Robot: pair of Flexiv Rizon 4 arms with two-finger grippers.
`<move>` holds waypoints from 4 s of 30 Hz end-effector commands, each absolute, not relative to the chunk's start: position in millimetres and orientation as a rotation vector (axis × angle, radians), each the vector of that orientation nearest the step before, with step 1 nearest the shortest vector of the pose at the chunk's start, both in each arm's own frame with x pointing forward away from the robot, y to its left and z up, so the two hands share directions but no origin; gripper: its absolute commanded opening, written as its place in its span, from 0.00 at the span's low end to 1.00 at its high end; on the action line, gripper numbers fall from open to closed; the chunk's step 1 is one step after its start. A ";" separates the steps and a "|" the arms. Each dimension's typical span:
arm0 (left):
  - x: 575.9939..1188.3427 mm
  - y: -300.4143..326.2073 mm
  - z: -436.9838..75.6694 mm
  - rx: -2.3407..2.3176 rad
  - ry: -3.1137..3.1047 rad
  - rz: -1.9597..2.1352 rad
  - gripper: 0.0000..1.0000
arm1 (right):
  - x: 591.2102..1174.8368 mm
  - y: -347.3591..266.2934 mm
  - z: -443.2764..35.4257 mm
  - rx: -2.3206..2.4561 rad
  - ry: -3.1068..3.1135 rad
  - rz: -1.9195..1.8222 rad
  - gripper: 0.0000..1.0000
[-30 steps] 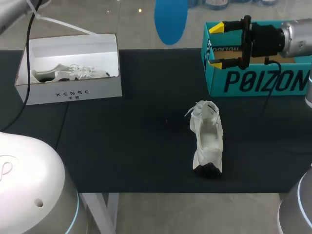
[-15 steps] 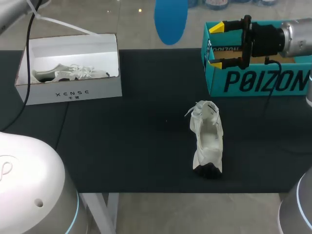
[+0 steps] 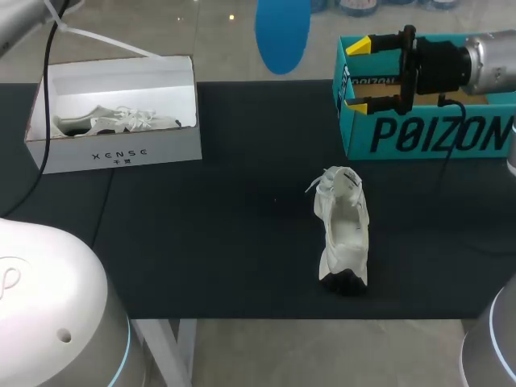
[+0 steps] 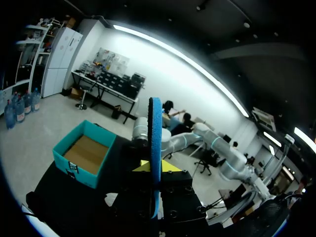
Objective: Take the shoe out of the shoebox, open the shoe tongue, remove and reinsert the insole, then place the shoe into the shoebox
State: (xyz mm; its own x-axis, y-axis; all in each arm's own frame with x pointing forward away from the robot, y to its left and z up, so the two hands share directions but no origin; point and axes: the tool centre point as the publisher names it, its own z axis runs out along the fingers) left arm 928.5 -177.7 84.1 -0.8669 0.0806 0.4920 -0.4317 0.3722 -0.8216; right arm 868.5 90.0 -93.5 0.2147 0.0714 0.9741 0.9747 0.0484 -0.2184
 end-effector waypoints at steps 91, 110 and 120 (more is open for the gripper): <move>791.1 -259.4 -50.2 -1.246 -3.094 1.782 0.00 | 869.1 91.0 -93.5 -1.313 -1.119 -0.973 1.00; 798.0 -289.5 -41.8 -1.485 -3.096 1.591 0.00 | 869.1 91.0 -93.5 -1.313 -1.119 -0.973 1.00; 796.0 -290.2 -48.1 -1.466 -3.092 1.593 0.00 | 869.1 91.0 -93.5 -1.313 -1.119 -0.973 0.00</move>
